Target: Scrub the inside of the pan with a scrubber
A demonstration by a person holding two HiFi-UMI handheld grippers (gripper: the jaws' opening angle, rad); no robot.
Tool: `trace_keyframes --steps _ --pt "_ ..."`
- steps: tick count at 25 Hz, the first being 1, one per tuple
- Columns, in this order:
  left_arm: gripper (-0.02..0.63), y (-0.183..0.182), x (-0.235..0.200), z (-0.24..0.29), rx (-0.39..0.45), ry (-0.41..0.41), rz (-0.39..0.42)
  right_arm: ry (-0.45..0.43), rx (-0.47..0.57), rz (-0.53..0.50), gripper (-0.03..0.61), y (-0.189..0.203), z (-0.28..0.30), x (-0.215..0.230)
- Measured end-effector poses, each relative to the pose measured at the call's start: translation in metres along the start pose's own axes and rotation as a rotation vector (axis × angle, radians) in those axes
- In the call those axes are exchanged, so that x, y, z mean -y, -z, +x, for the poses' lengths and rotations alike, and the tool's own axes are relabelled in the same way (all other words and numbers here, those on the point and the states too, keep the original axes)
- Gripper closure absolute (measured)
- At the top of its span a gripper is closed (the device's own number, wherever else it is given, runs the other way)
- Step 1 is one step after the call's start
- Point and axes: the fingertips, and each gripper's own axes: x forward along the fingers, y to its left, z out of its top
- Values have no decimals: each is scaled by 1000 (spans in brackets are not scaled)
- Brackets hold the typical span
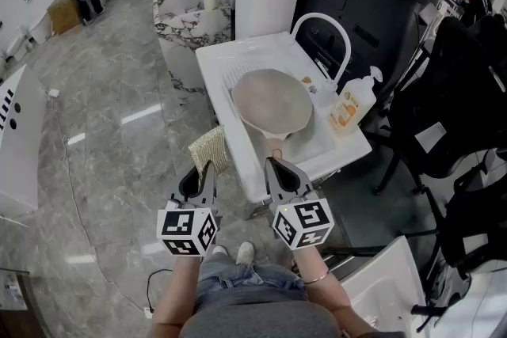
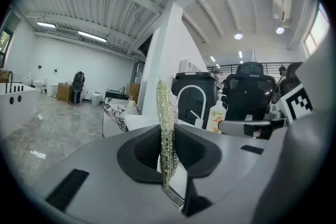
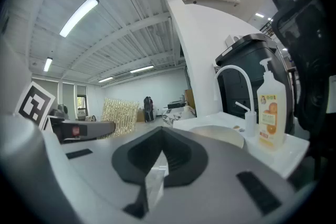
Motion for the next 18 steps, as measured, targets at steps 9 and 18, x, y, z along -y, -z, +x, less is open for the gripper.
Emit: trace_keyframes --steps 9,18 --pt "549 3 -2 5 -9 -5 3 18 7 1 569 1 1 7" --pt "549 8 -14 10 -14 -27 -21 15 9 22 568 3 9 13"
